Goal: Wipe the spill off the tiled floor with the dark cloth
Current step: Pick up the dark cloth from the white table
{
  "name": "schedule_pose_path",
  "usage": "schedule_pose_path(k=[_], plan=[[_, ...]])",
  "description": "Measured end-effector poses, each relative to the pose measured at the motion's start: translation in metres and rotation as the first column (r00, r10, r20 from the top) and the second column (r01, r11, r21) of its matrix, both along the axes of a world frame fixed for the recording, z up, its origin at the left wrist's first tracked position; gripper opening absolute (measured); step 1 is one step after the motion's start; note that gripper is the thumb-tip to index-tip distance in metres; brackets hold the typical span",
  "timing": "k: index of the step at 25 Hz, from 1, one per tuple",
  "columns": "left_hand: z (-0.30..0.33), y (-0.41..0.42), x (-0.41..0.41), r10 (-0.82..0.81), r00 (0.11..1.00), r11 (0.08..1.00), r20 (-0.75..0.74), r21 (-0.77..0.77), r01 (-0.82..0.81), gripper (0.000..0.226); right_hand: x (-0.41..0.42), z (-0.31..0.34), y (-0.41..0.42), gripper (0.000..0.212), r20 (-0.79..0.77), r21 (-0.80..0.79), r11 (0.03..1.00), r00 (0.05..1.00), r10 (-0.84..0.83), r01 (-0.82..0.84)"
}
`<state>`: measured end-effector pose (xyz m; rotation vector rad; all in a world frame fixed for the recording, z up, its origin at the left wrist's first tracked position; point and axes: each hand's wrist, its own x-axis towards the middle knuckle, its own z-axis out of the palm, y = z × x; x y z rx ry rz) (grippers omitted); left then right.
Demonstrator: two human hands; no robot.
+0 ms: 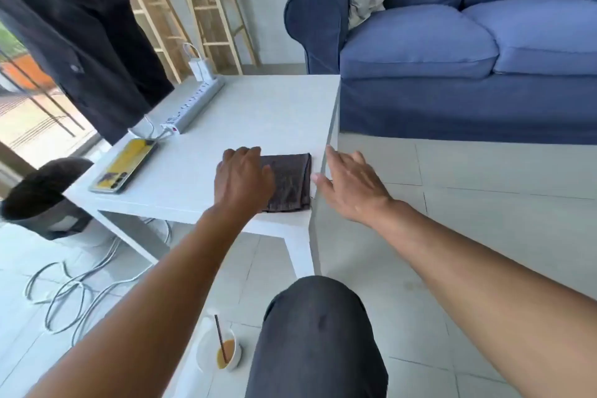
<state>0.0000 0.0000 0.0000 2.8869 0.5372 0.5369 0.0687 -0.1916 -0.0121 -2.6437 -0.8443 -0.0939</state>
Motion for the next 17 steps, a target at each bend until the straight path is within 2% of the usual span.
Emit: schedule_pose_path(k=[2, 4, 6, 8, 10, 12, 15, 17], plan=[[-0.002, 0.025, 0.002, 0.150, 0.988, 0.986, -0.028, -0.063, -0.152, 0.030, 0.007, 0.002, 0.035, 0.052, -0.043, -0.010, 1.000, 0.999, 0.010, -0.010], [-0.010, 0.045, 0.003, 0.279, 0.952, 0.939, -0.128, -0.172, -0.298, 0.032, 0.012, 0.005, 0.063, 0.048, -0.075, -0.060, 0.998, 0.997, -0.009, 0.004], [-0.012, 0.046, 0.009, 0.291, 0.936, 0.898, -0.195, -0.283, -0.338, 0.026, 0.022, 0.003, 0.072, 0.046, -0.137, -0.050, 0.998, 0.989, -0.052, 0.046], [-0.011, 0.042, 0.011, 0.292, 0.937, 0.861, -0.192, -0.374, -0.345, 0.020, 0.030, 0.001, 0.067, 0.041, -0.204, -0.025, 0.998, 0.977, -0.061, 0.057], [-0.010, 0.034, 0.010, 0.272, 0.949, 0.846, -0.159, -0.431, -0.315, 0.019, 0.027, 0.002, 0.057, 0.034, -0.243, 0.026, 0.998, 0.968, -0.055, 0.063], [-0.009, 0.018, 0.008, 0.216, 0.971, 0.846, -0.104, -0.476, -0.239, 0.020, 0.020, 0.006, 0.037, 0.024, -0.289, 0.150, 0.983, 0.956, -0.055, 0.102], [-0.001, -0.016, 0.011, 0.078, 0.996, 0.823, -0.030, -0.563, -0.082, 0.025, 0.009, 0.017, -0.018, 0.018, -0.403, 0.301, 0.921, 0.908, -0.113, 0.249], [0.006, -0.052, 0.018, -0.047, 0.999, 0.747, 0.015, -0.663, 0.045, 0.017, 0.000, 0.022, -0.066, 0.019, -0.506, 0.376, 0.848, 0.849, -0.149, 0.373]])
